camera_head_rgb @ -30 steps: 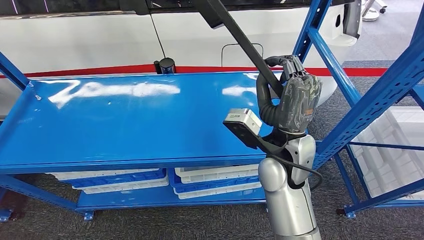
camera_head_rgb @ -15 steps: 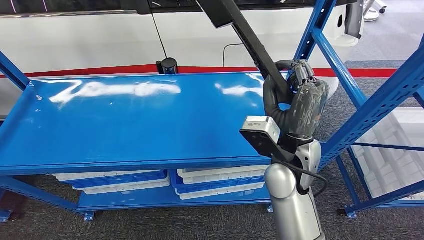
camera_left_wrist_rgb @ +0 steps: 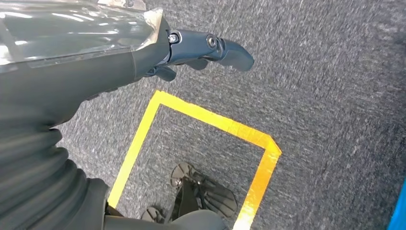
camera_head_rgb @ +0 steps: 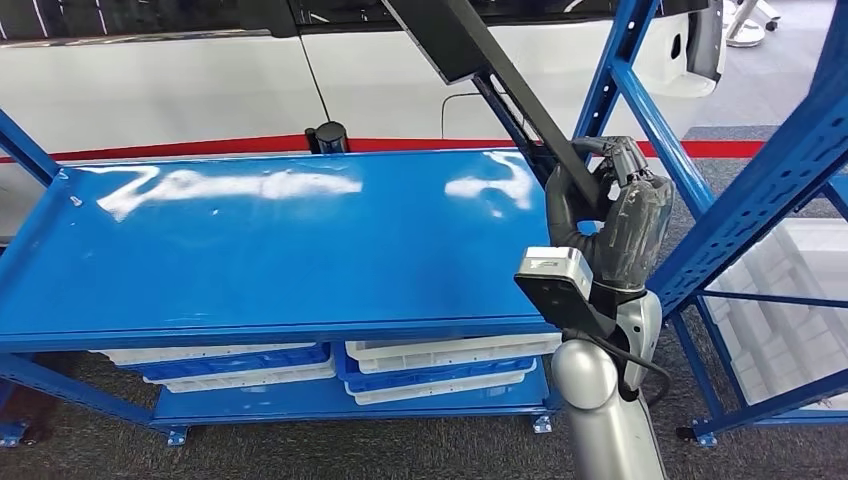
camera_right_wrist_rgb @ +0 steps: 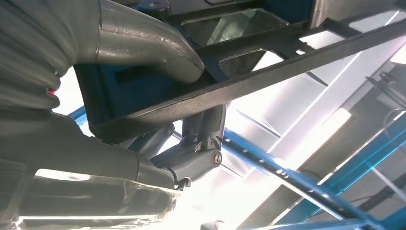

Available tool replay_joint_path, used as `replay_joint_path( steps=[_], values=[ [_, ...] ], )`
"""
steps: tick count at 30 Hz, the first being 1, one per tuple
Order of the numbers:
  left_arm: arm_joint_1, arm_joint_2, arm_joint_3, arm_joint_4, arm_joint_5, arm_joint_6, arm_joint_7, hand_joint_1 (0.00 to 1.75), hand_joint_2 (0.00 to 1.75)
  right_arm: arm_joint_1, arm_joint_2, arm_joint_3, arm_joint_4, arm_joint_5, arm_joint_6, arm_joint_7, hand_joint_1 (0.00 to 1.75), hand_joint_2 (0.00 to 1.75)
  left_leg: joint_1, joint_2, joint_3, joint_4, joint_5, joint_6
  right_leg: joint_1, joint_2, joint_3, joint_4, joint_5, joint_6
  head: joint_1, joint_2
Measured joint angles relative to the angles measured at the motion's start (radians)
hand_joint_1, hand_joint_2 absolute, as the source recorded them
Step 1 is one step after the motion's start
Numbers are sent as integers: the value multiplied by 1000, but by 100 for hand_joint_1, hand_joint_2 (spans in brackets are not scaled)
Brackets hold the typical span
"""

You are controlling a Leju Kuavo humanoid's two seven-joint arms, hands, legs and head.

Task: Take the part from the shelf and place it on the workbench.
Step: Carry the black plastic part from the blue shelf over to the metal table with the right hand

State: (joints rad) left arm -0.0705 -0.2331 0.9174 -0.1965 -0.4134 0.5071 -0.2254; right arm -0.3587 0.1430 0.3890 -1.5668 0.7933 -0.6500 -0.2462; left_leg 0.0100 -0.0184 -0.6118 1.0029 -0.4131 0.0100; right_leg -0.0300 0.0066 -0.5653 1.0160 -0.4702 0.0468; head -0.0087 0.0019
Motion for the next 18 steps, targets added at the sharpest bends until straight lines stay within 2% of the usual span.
replay_joint_path(
  steps=[1, 2, 3, 5, 6, 7, 8, 9, 11, 12, 13, 15, 16, 17, 18],
  values=[
    [0, 1, 0, 0, -4, 4, 1, 0, 175, 1, -1, -1, -1, -4, 3, -1, 175, 175, 3, 1, -4, 5, -5, -5, -1, 1, -3, -1, 1, -8, -2, 0],
    [1, 3, 0, 0, -6, 7, 3, 0, 175, 1, -2, -1, -2, -7, 4, -2, 175, 175, 6, 3, -11, 21, -24, -10, -1, 1, -6, -2, 5, -16, -4, 0],
    [1, 4, -1, 0, -8, 10, 6, 0, 175, 2, -2, -1, -3, -11, 6, -2, 175, 175, 8, 6, -25, 58, -56, -15, -2, 0, -11, -3, 11, -25, -6, 0],
    [1, 6, -1, 0, -17, 24, 19, 0, 175, 3, -3, -2, -4, -22, 13, -5, 175, 175, 9, 11, -70, 185, -146, -22, 3, -2, -24, -3, 20, -39, -10, 0],
    [2, 7, -2, 0, -26, 36, 28, 0, 175, 4, -4, -2, -4, -28, 17, -6, 175, 175, 9, 12, -87, 245, -178, -24, 7, -3, -31, -2, 25, -44, -11, 0],
    [2, 8, -4, 0, -36, 49, 36, 0, 175, 7, -5, -2, -5, -33, 20, -8, 175, 175, 9, 13, -93, 279, -191, -23, 10, -4, -38, -2, 29, -47, -11, 0],
    [2, 9, -7, 0, -48, 60, 43, 0, 175, 10, -6, -2, -5, -38, 22, -10, 175, 175, 9, 13, -79, 274, -184, -21, 12, -4, -43, -2, 33, -48, -11, 0],
    [2, 10, -12, 0, -59, 70, 47, 0, 175, 12, -7, -3, -6, -41, 23, -12, 175, 175, 9, 14, -44, 232, -163, -16, 15, -4, -47, -2, 37, -48, -11, 0],
    [1, 14, -22, 0, -75, 80, 52, 0, 175, 15, -8, -3, -10, -45, 26, -16, 175, 175, 5, 14, 53, 91, -120, -2, 19, -4, -52, -2, 46, -45, -10, 0],
    [1, 16, -26, 0, -78, 82, 53, 0, 175, 15, -8, -4, -13, -49, 29, -17, 175, 175, 0, 14, 89, 35, -106, 4, 20, -5, -52, -3, 51, -41, -9, 0],
    [0, 18, -28, 0, -80, 85, 56, 0, 175, 15, -8, -4, -15, -54, 34, -18, 175, 175, -5, 14, 108, 2, -102, 9, 19, -6, -52, -4, 55, -36, -10, 0],
    [1, 19, -31, 0, -72, 94, 63, 0, 175, 17, -8, -4, -19, -68, 46, -21, 175, 175, -14, 14, 107, -9, -92, 15, 15, -8, -53, -9, 66, -21, -12, 0],
    [1, 18, -31, 0, -64, 98, 66, 0, 175, 18, -7, -5, -21, -75, 51, -24, 175, 175, -13, 16, 105, -16, -84, 20, 14, -8, -55, -7, 68, -15, -14, 0],
    [1, 18, -31, 0, -55, 100, 67, 0, 175, 18, -7, -6, -23, -79, 54, -26, 175, 175, -11, 18, 102, -23, -74, 27, 15, -8, -63, 2, 60, -12, -14, 0],
    [0, 17, -30, 0, -48, 103, 67, 0, 175, 18, -7, -7, -24, -82, 57, -29, 175, 175, -8, 21, 97, -30, -62, 34, 16, -7, -76, 28, 38, -13, -12, 0]
  ],
)
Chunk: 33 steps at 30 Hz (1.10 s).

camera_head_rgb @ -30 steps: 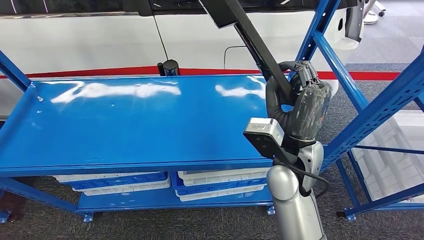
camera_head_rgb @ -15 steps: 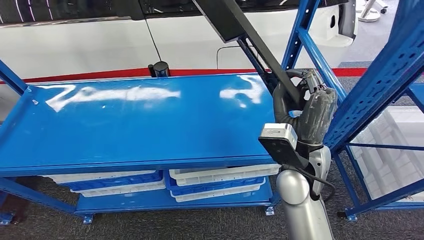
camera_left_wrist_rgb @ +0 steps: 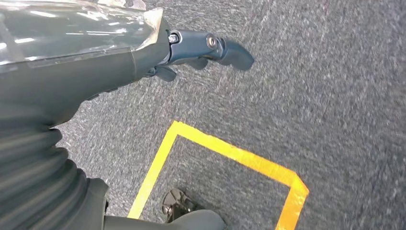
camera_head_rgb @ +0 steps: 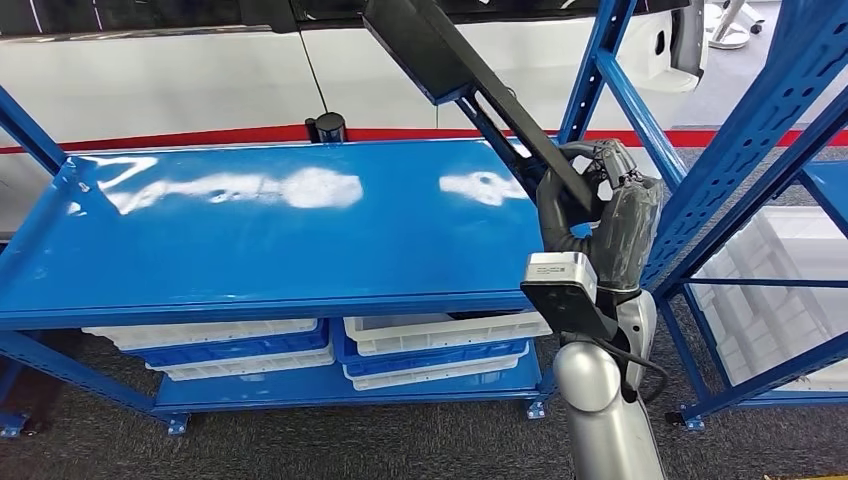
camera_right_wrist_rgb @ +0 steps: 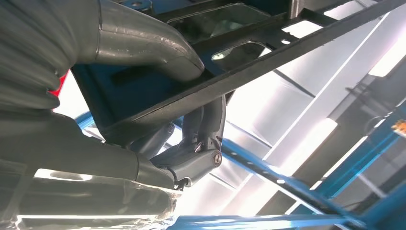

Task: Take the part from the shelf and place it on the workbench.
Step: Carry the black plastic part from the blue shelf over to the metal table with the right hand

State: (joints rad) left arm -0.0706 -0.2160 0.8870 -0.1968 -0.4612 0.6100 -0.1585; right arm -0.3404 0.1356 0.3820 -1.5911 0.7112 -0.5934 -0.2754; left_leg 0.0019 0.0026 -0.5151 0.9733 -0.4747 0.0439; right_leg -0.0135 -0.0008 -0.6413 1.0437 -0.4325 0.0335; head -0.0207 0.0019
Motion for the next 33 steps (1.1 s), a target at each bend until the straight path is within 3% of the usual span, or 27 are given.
replay_joint_path(
  steps=[3, 4, 5, 6, 8, 10, 13, 15, 17, 18, 19, 20, 21, 23, 25, 26, 28, 30, 31, 33],
  values=[
    [-2, -4, 4, 0, 19, 8, -3, 0, 175, 1, -1, -1, -1, -8, 6, -6, 175, 175, 2, 4, -31, -5, 29, 8, -1, 1, -61, 176, -114, -10, 8, 0],
    [-1, -6, 6, 0, 24, 11, -5, 0, 175, 3, 0, -1, -1, -10, 8, -7, 175, 175, 1, 4, -43, -3, 37, 7, -2, 1, -71, 227, -135, -6, 10, 0],
    [-1, -7, 9, 0, 27, 13, -6, 0, 175, 3, 0, -1, -1, -12, 10, -8, 175, 175, 1, 5, -55, -2, 44, 6, -3, 1, -63, 245, -138, 1, 10, 0],
    [-1, -8, 11, 0, 30, 14, -7, 0, 175, 3, 0, -1, -1, -13, 11, -8, 175, 175, 2, 6, -66, 1, 51, 3, -5, 1, -36, 223, -126, 11, 10, 0],
    [-1, -10, 14, 0, 31, 15, -8, 0, 175, 2, 2, -1, -1, -14, 13, -9, 175, 175, 2, 5, -85, 11, 61, -4, -9, 0, 64, 84, -93, 25, 10, 0],
    [-1, -11, 14, 0, 32, 15, -8, 0, 175, 1, 5, -1, -1, -14, 15, -10, 175, 175, 1, 4, -99, 22, 70, -15, -6, 2, 135, -27, -83, 21, 9, 0],
    [0, -12, 15, 0, 34, 16, -9, 0, 175, 1, 8, -2, -1, -14, 15, -10, 175, 175, 3, 3, -111, 28, 84, -36, -3, 4, 131, -45, -76, -1, 10, 0],
    [1, -12, 15, 0, 35, 17, -9, 0, 175, 0, 11, -3, -1, -14, 16, -9, 175, 175, 8, -1, -129, 54, 50, -48, -6, 2, 115, -46, -59, -23, 7, 0],
    [1, -12, 15, 0, 35, 17, -9, 0, 175, -1, 14, -5, 0, -14, 17, -9, 175, 175, 10, -2, -163, 150, -43, -58, -7, 0, 93, -46, -39, -38, 2, 0],
    [1, -12, 15, 0, 35, 17, -9, 0, 175, 0, 15, -6, 0, -14, 17, -9, 175, 175, 10, -2, -181, 216, -87, -62, -6, -1, 80, -45, -29, -42, 1, 0],
    [1, -12, 15, 0, 35, 17, -9, 0, 175, 0, 15, -6, 0, -14, 17, -9, 175, 175, 10, -2, -191, 271, -112, -64, -4, -1, 67, -45, -19, -42, 0, 0],
    [1, -12, 15, 0, 35, 17, -9, 0, 175, 0, 15, -7, 0, -14, 17, -9, 175, 175, 11, -2, -187, 299, -113, -64, -3, -1, 55, -44, -9, -41, 0, 0],
    [1, -12, 15, 0, 35, 17, -9, 0, 175, 0, 15, -8, 0, -15, 17, -9, 175, 175, 11, -2, -167, 294, -96, -63, -2, -1, 43, -42, -1, -40, 1, 0],
    [0, -12, 15, 0, 35, 17, -9, 0, 175, 0, 16, -9, 0, -15, 17, -9, 175, 175, 10, -4, -76, 186, -49, -52, -1, 0, 25, -40, 14, -34, 0, 0],
    [-3, -10, 15, -1, 35, 17, -9, 0, 175, -1, 17, -10, -1, -14, 17, -9, 175, 175, 5, -6, 12, 57, -42, -38, 1, -1, 15, -39, 29, -24, 1, 0],
    [-3, -9, 15, -1, 35, 17, -9, 0, 175, -2, 18, -10, -1, -14, 17, -9, 175, 175, 0, -7, 32, 22, -48, -31, 1, -2, 13, -40, 36, -17, 1, 0],
    [-3, -8, 15, -1, 35, 17, -10, 0, 175, -2, 20, -10, -1, -15, 18, -10, 175, 175, -6, -6, 29, 9, -39, -18, -1, -4, 11, -44, 51, -2, 0, 0],
    [-3, -9, 17, -1, 40, 17, -14, 0, 175, -3, 19, -11, -1, -22, 22, -11, 175, 175, -3, 0, 16, -1, -14, -2, 0, -3, -3, -26, 32, 2, 2, 0],
    [-4, -10, 19, -1, 47, 17, -18, 0, 175, -3, 19, -11, -1, -31, 28, -15, 175, 175, -1, 3, 5, -5, 1, 5, 1, -2, -18, 9, -2, -2, 4, 0],
    [-6, -13, 30, -1, 67, 17, -23, 0, 175, 0, 18, -11, 0, -63, 42, -28, 175, 175, 0, 7, -24, -5, 25, 12, 0, -1, -56, 130, -94, -12, 8, 0]
  ],
)
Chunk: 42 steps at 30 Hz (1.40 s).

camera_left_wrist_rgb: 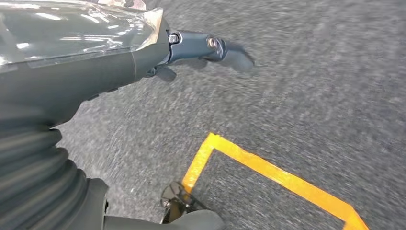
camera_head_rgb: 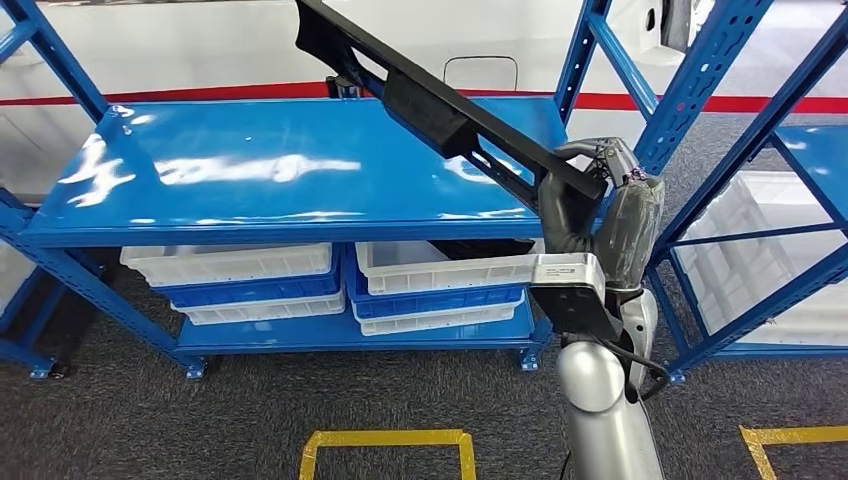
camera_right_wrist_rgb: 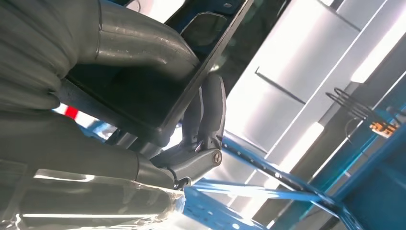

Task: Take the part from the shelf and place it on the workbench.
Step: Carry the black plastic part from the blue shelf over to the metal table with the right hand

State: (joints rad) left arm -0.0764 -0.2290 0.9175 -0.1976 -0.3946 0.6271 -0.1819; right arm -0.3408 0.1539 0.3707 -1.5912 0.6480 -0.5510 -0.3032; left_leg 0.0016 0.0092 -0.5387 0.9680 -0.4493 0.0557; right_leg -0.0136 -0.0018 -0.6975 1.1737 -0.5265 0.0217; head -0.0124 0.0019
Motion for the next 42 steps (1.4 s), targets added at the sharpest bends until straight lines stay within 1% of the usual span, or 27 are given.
replay_joint_path(
  steps=[1, 3, 4, 6, 7, 9, 11, 12, 14, 16, 17, 18, 19, 20, 23, 24, 26, 27, 29, 31, 32, 33, 35, 36, 38, 40, 42],
  values=[
    [0, -1, 7, 0, 8, 2, -1, 0, 175, 4, 0, -1, 1, -23, 8, -8, 175, 175, 0, 1, -16, 1, 12, 0, -1, 0, -12, 64, -31, 2, 1, 0],
    [-1, -3, 19, 0, 16, 10, 0, 0, 175, 11, -1, -5, 7, -68, 25, -23, 175, 175, 0, 2, -50, 3, 36, -2, -2, 0, 2, 121, -33, 20, 2, 0],
    [-1, -4, 24, 0, 19, 17, 1, 0, 175, 14, 0, -6, 11, -82, 31, -29, 175, 175, 0, 3, -66, 6, 47, -5, -3, 0, 34, 97, -13, 30, 1, 0],
    [-3, -8, 34, 0, 24, 32, 6, 0, 175, 14, 3, -7, 21, -97, 40, -41, 175, 175, -1, 2, -94, 15, 65, -13, -3, 0, 139, -36, 14, 38, 2, 0],
    [-4, -11, 38, 0, 25, 41, 10, 0, 175, 14, 7, -7, 27, -106, 46, -50, 175, 175, -3, 1, -105, 21, 73, -18, -2, 1, 189, -109, 9, 34, 1, 0],
    [-5, -17, 52, -3, 11, 58, 28, 0, 175, 13, 14, -8, 37, -130, 60, -72, 175, 175, -4, 1, -118, 26, 91, -31, 3, 2, 231, -191, -10, 18, -1, 0],
    [-3, -25, 76, -12, -24, 69, 50, 0, 175, 11, 24, -8, 48, -148, 71, -89, 175, 175, 2, -1, -124, 25, 102, -44, 3, 1, 216, -197, -1, -1, 0, 0],
    [-2, -29, 93, -18, -48, 72, 57, 0, 175, 9, 30, -8, 53, -152, 74, -93, 175, 175, 5, -3, -131, 34, 85, -51, 2, 0, 210, -197, 10, -12, 0, 0],
    [-1, -37, 129, -29, -97, 74, 66, 0, 175, 6, 42, -6, 61, -155, 78, -96, 175, 175, 10, -6, -156, 109, -3, -62, -3, -3, 192, -198, 34, -28, -3, 0],
    [-2, -44, 169, -40, -139, 74, 71, 0, 175, 5, 48, -6, 66, -159, 80, -97, 175, 175, 12, -7, -185, 238, -96, -72, -2, -3, 164, -196, 58, -32, -6, 0],
    [-2, -46, 189, -45, -155, 74, 74, 0, 175, 5, 49, -6, 69, -161, 80, -98, 175, 175, 12, -7, -189, 289, -111, -74, -1, -3, 148, -194, 70, -31, -6, 0],
    [-3, -49, 207, -49, -168, 74, 76, 0, 175, 5, 50, -6, 71, -163, 81, -99, 175, 175, 12, -7, -179, 311, -102, -75, -1, -3, 133, -192, 80, -29, -6, 0],
    [-3, -50, 223, -52, -177, 74, 77, 0, 175, 5, 50, -6, 73, -165, 81, -99, 175, 175, 12, -7, -155, 303, -78, -73, -1, -3, 118, -189, 89, -27, -6, 0],
    [-4, -52, 237, -55, -187, 74, 78, 0, 175, 5, 51, -6, 74, -165, 81, -99, 175, 175, 12, -7, -110, 254, -52, -70, -1, -3, 105, -186, 98, -24, -7, 0],
    [-13, -54, 274, -61, -220, 74, 75, 0, 175, 3, 54, -6, 74, -166, 80, -102, 175, 175, 6, -11, 33, 51, -53, -53, 2, -4, 80, -182, 124, -7, -5, 0],
    [-16, -56, 286, -62, -232, 74, 74, 0, 175, 1, 55, -5, 75, -168, 80, -105, 175, 175, 2, -13, 48, 21, -63, -47, 2, -5, 77, -184, 132, 0, -6, 0],
    [-19, -60, 311, -63, -257, 74, 68, 0, 175, 0, 55, -5, 76, -173, 80, -111, 175, 175, -1, -11, 40, 8, -51, -30, 1, -7, 71, -187, 147, 14, -5, 0],
    [-21, -61, 324, -63, -269, 75, 64, 0, 175, 0, 54, -5, 76, -176, 80, -114, 175, 175, 0, -8, 32, 4, -40, -20, 1, -6, 62, -180, 140, 17, -5, 0],
    [-25, -63, 349, -63, -288, 75, 56, 0, 175, 0, 53, -6, 77, -179, 80, -117, 175, 175, 2, -2, 10, -2, -13, -3, 1, -4, 31, -111, 74, 10, -1, 0],
    [-29, -64, 367, -63, -298, 75, 52, 0, 175, 2, 51, -6, 79, -180, 80, -118, 175, 175, -1, 1, -17, 0, 10, 5, 0, -2, -5, 23, -14, 3, 3, 0],
    [-30, -64, 374, -63, -300, 74, 51, 0, 175, 3, 49, -6, 80, -181, 80, -118, 175, 175, -2, 1, -32, 0, 21, 5, 0, -2, -13, 81, -36, 6, 4, 0],
    [-31, -64, 379, -63, -300, 74, 50, 0, 175, 5, 48, -6, 81, -181, 80, -118, 175, 175, -3, 1, -47, 1, 32, 5, 0, -2, -7, 111, -38, 14, 4, 0],
    [-31, -64, 388, -63, -301, 74, 50, 0, 175, 6, 46, -6, 82, -181, 80, -118, 175, 175, -6, 1, -76, 3, 54, 2, 1, -2, 59, 59, -2, 28, 4, 0],
    [-31, -64, 391, -63, -301, 74, 50, 0, 175, 5, 46, -5, 82, -181, 79, -118, 175, 175, -6, 1, -87, 4, 64, 0, 3, -2, 113, -11, 14, 29, 4, 0],
    [-33, -66, 396, -63, -306, 74, 49, 0, 175, 4, 46, -5, 82, -181, 78, -118, 175, 175, -8, 1, -103, 4, 84, -8, 10, -3, 218, -167, 12, 16, 3, 0],
    [-33, -67, 403, -63, -316, 74, 50, 0, 175, 5, 45, -5, 81, -182, 73, -119, 175, 175, -4, 3, -111, -3, 107, -21, 18, -2, 256, -241, 5, 5, 2, 0],
    [-33, -68, 409, -62, -325, 75, 52, 0, 175, 9, 44, -5, 80, -186, 68, -120, 175, 175, 0, 1, -119, -13, 113, -33, 12, -1, 247, -257, 27, -3, 3, 0]
  ],
)
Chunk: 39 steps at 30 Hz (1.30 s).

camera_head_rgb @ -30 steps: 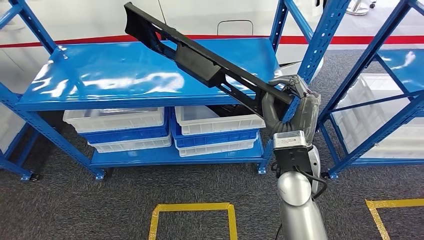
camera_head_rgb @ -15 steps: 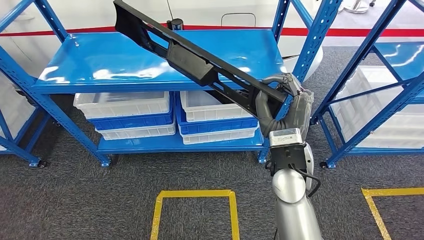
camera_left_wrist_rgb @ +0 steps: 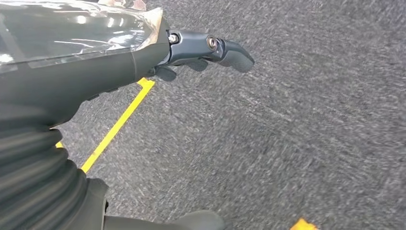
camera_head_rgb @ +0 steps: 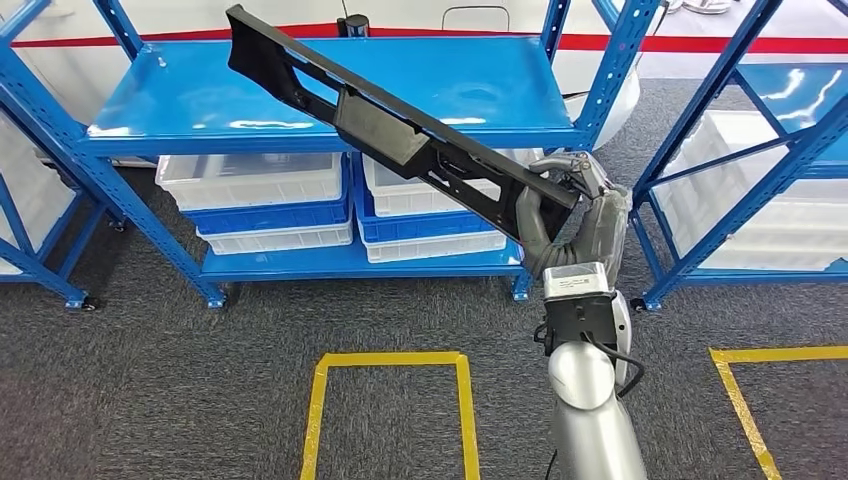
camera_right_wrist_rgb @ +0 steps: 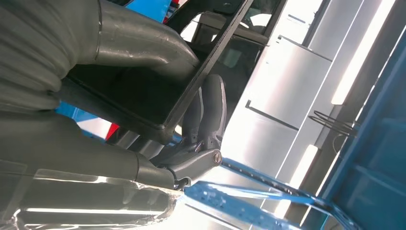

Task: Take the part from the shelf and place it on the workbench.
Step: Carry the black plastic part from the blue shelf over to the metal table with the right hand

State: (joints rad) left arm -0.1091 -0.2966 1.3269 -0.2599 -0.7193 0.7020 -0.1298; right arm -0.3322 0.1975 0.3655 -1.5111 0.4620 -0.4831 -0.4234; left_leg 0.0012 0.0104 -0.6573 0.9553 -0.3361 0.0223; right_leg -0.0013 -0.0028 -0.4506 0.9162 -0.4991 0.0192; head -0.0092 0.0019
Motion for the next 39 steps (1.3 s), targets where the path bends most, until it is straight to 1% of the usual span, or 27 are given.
replay_joint_path(
  steps=[2, 4, 5, 6, 7, 8, 10, 11, 12, 15, 17, 18, 20, 21, 22, 24, 26, 28, 30, 31, 32, 33, 34, 35, 36, 38, 39],
  values=[
    [1, 0, 6, 0, -6, 1, 1, 0, 175, 5, -1, -1, -1, -9, -5, -2, 175, 175, 2, -7, -23, 51, -58, -11, -12, -3, -12, -12, 24, -12, -5, 0],
    [1, 0, 13, 0, -10, 1, 1, 0, 175, 10, -1, -2, -3, -20, -8, -4, 175, 175, 9, -12, -64, 190, -153, -24, -15, -5, -30, -5, 36, -17, -12, 0],
    [1, 0, 16, 0, -12, 1, 1, 0, 175, 13, -2, -3, -4, -23, -9, -4, 175, 175, 13, -12, -79, 259, -183, -30, -16, -7, -40, 1, 40, -17, -14, 0],
    [1, 1, 19, 0, -13, 1, 1, 0, 175, 16, -3, -4, -4, -24, -9, -5, 175, 175, 17, -12, -79, 301, -190, -35, -18, -8, -51, 11, 41, -17, -15, 0],
    [1, 2, 21, 0, -14, 1, 1, 0, 175, 18, -4, -4, -4, -25, -9, -5, 175, 175, 22, -12, -62, 302, -179, -40, -21, -9, -61, 22, 41, -17, -15, 0],
    [1, 2, 22, 0, -14, 1, 1, 0, 175, 20, -5, -4, -4, -25, -9, -5, 175, 175, 27, -11, -24, 260, -157, -45, -25, -9, -71, 35, 40, -15, -15, 0],
    [-3, 2, 24, 0, -15, 0, 1, 0, 175, 21, -6, -5, -7, -25, -9, -5, 175, 175, 32, -15, 63, 128, -136, -56, -29, -6, -94, 61, 38, -6, -17, 0],
    [-5, 2, 24, 0, -15, 0, 1, 0, 175, 21, -6, -5, -9, -25, -10, -5, 175, 175, 31, -18, 89, 83, -135, -57, -29, -5, -103, 71, 39, 2, -19, 0],
    [-7, 1, 24, 0, -17, 0, 1, 0, 175, 21, -6, -6, -11, -26, -10, -6, 175, 175, 28, -22, 97, 64, -140, -55, -26, -4, -111, 77, 41, 10, -21, 0],
    [-10, 1, 30, 0, -33, 0, 3, 0, 175, 22, -9, -6, -13, -29, -13, -7, 175, 175, 21, -21, 82, 63, -127, -28, -26, -2, -124, 83, 47, 31, -22, 0],
    [-11, 1, 39, 0, -51, 0, 7, 0, 175, 22, -15, -7, -15, -30, -16, -7, 175, 175, 20, -16, 65, 58, -109, 0, -29, -2, -151, 132, 1, 27, -17, 0],
    [-12, 1, 44, 0, -60, 1, 9, 0, 175, 22, -18, -6, -17, -30, -18, -7, 175, 175, 19, -14, 54, 58, -100, 13, -29, -1, -173, 188, -41, 20, -14, 0],
    [-12, 1, 55, 0, -73, 1, 9, 0, 175, 25, -24, -7, -20, -31, -22, -7, 175, 175, 12, -12, 31, 58, -80, 26, -28, -1, -210, 323, -113, 13, -9, 0],
    [-13, 1, 61, 0, -76, 1, 5, 0, 175, 27, -27, -7, -23, -30, -25, -6, 175, 175, 8, -11, 19, 58, -70, 29, -26, -1, -215, 370, -125, 16, -8, 0],
    [-14, 1, 67, 1, -76, 1, -2, 0, 175, 30, -30, -7, -25, -28, -27, -5, 175, 175, 5, -11, 6, 58, -59, 29, -25, -1, -205, 383, -117, 22, -8, 0],
    [-17, 1, 79, 3, -70, -1, -22, 0, 175, 32, -36, -9, -33, -21, -31, -2, 175, 175, 0, -12, -19, 58, -35, 28, -20, -1, -133, 305, -72, 29, -7, 0],
    [-20, 1, 87, 9, -64, -4, -41, 0, 175, 31, -39, -10, -46, -16, -32, 1, 175, 175, -4, -13, -38, 58, -10, 21, -8, -2, -21, 149, -61, 16, -7, 0],
    [-22, 1, 94, 15, -61, -8, -53, 0, 175, 28, -40, -11, -54, -13, -34, 2, 175, 175, -2, -12, -45, 49, 17, 10, 1, -2, 29, 57, -69, 4, -9, 0],
    [-21, 2, 98, 19, -59, -6, -60, 0, 175, 24, -42, -14, -56, -13, -36, 3, 175, 175, 3, -12, -50, 34, 39, -4, 1, -1, 9, 46, -47, -5, -7, 0],
    [-21, 3, 100, 21, -58, -5, -62, 0, 175, 23, -43, -16, -55, -14, -37, 3, 175, 175, 5, -12, -57, 40, 23, -11, -2, -2, -3, 45, -33, -14, -5, 0],
    [-20, 4, 102, 22, -57, -3, -61, 0, 175, 22, -43, -18, -55, -15, -37, 3, 175, 175, 7, -14, -67, 62, -15, -17, -5, -4, -17, 42, -16, -23, -7, 0],
    [-19, 5, 104, 23, -58, -2, -58, 0, 175, 20, -42, -18, -55, -17, -36, 3, 175, 175, 9, -14, -80, 107, -75, -23, -9, -5, -32, 42, 0, -28, -8, 0],
    [-19, 6, 107, 23, -60, -1, -53, 0, 175, 20, -42, -19, -55, -19, -34, 2, 175, 175, 10, -14, -93, 171, -138, -29, -9, -6, -48, 42, 15, -32, -11, 0],
    [-19, 6, 110, 23, -63, -1, -46, 0, 175, 19, -42, -20, -54, -22, -32, 2, 175, 175, 11, -14, -103, 242, -182, -34, -9, -7, -65, 43, 31, -32, -13, 0],
    [-19, 7, 113, 23, -66, 0, -40, 0, 175, 19, -42, -21, -53, -25, -30, 2, 175, 175, 12, -13, -107, 305, -198, -38, -9, -8, -84, 45, 47, -30, -13, 0],
    [-19, 8, 120, 20, -77, 0, -27, 0, 175, 16, -42, -22, -51, -30, -27, 2, 175, 175, 13, -13, -76, 355, -156, -41, -9, -10, -125, 53, 76, -25, -13, 0],
    [-19, 8, 123, 19, -83, 0, -20, 0, 175, 14, -42, -23, -50, -32, -26, 2, 175, 175, 13, -13, -33, 328, -128, -40, -10, -10, -146, 60, 87, -21, -13, 0]
  ],
)
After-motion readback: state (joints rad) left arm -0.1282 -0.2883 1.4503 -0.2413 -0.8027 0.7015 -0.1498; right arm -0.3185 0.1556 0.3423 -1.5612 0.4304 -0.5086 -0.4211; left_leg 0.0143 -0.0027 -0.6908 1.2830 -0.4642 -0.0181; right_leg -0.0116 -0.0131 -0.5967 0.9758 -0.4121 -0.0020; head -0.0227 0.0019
